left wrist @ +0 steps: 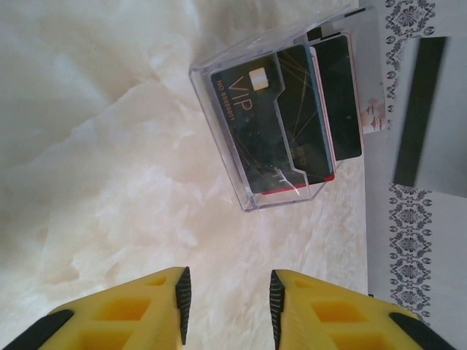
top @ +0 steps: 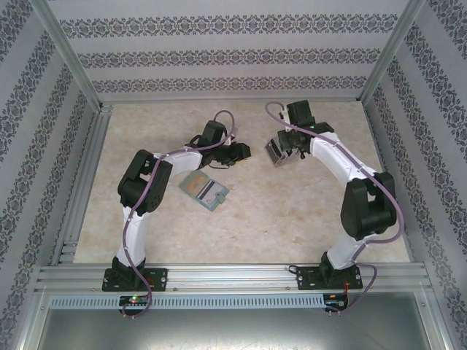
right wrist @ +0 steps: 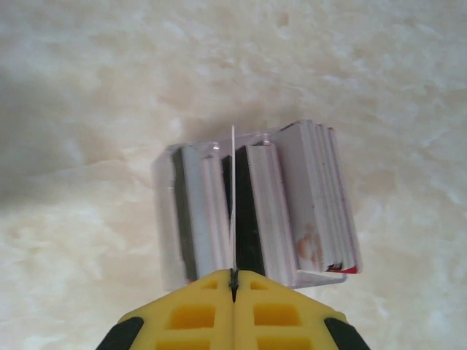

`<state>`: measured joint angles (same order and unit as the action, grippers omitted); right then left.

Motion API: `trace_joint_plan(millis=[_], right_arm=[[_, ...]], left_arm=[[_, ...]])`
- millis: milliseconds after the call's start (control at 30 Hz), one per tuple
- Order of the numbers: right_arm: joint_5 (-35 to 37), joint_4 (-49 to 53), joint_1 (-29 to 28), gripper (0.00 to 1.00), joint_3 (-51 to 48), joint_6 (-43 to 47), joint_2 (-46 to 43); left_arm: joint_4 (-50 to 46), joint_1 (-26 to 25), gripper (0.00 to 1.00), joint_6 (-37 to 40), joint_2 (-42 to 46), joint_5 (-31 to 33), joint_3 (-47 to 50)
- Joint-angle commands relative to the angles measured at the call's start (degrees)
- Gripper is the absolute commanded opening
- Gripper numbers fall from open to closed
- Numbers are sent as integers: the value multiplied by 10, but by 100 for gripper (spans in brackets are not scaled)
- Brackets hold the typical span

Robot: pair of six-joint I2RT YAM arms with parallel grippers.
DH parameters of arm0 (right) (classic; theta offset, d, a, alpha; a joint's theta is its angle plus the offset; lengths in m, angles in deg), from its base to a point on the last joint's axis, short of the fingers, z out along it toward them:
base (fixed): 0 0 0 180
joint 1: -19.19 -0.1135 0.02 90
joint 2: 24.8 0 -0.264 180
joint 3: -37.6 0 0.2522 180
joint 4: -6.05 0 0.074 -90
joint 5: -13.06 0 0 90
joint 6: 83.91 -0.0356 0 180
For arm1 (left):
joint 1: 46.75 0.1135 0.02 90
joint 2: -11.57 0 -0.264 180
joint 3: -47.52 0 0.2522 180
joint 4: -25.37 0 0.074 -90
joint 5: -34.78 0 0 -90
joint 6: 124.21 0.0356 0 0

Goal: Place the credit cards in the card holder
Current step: Pick up the credit card from the storage box.

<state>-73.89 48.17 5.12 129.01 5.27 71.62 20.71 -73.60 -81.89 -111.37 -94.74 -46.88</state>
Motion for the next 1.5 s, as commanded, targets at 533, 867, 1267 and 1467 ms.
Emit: trace_joint_plan(millis=[533, 867, 1267, 1467], right_arm=[[-499, -364, 48, 2, -201, -350, -40], [-548, -437, 47, 3, -239, -400, -18], [-574, -519, 34, 4, -259, -452, 18], [-583, -520, 35, 17, -256, -457, 21]], left_arm=[[308, 33, 45, -179, 87, -98, 157], [384, 33, 43, -235, 60, -112, 146], [369, 33, 4, -227, 64, -114, 137], [355, 34, 0, -216, 67, -117, 134]])
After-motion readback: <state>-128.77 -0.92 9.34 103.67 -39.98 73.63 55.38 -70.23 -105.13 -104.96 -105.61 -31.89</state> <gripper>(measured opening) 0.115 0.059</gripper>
